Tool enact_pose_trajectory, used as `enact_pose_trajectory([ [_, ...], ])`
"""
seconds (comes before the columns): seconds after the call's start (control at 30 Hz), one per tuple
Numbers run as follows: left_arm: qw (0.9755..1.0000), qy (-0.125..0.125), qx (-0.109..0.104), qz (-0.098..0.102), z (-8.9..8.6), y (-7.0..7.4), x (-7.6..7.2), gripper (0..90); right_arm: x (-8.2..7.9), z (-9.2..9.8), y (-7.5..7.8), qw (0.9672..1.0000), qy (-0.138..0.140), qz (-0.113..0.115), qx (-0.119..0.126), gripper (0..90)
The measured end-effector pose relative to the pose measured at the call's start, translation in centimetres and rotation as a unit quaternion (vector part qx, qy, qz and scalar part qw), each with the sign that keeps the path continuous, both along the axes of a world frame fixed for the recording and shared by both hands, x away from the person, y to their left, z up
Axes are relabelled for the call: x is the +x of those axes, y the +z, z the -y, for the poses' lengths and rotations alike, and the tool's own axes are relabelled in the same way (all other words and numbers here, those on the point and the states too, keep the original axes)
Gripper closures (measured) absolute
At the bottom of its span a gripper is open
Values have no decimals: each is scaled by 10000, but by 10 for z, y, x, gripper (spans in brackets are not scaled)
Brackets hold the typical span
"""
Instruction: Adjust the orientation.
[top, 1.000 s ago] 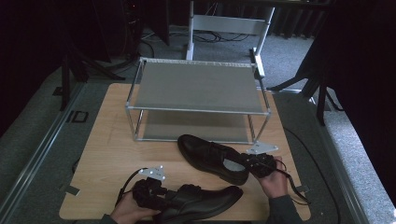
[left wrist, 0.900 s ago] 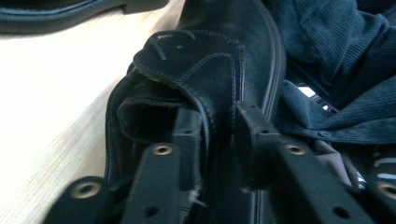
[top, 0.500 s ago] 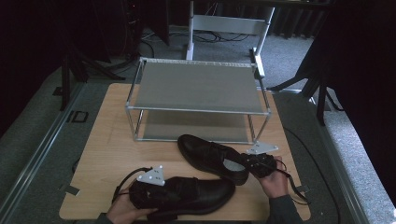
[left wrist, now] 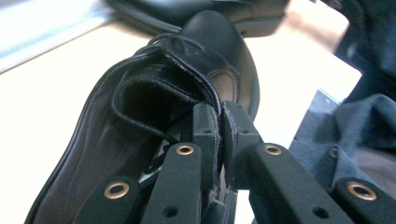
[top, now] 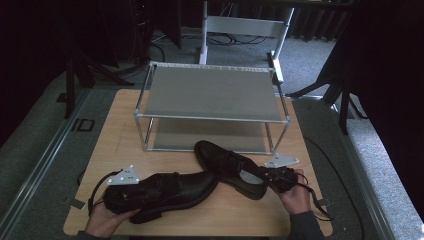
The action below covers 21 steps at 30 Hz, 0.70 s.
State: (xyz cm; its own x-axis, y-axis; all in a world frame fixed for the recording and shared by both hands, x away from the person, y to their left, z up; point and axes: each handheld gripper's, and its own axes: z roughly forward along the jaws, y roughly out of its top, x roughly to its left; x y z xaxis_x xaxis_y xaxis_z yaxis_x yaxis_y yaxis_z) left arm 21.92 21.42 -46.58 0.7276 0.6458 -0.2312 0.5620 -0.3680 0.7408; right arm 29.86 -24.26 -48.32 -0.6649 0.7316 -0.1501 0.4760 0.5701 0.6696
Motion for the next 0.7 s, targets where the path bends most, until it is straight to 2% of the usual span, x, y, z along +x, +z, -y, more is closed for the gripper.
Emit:
enact_pose_trajectory([
  [0.1, 9989, 446, 117, 75, -11, 0, 0, 854, -6, 3, 1, 10000, -13, -48, 4, 833],
  [0.23, 9958, 861, 214, 211, -14, -1, 1, 855, -19, 11, 3, 9999, 85, -128, 72, 835],
  [0.47, 9907, 1299, 210, 349, -5, -4, 10, 854, -47, 23, 2, 9993, 174, -213, 239, 831],
  [0.7, 9865, 1551, 169, 491, 3, -4, 20, 853, -58, 22, 3, 9994, 244, -190, 179, 824],
])
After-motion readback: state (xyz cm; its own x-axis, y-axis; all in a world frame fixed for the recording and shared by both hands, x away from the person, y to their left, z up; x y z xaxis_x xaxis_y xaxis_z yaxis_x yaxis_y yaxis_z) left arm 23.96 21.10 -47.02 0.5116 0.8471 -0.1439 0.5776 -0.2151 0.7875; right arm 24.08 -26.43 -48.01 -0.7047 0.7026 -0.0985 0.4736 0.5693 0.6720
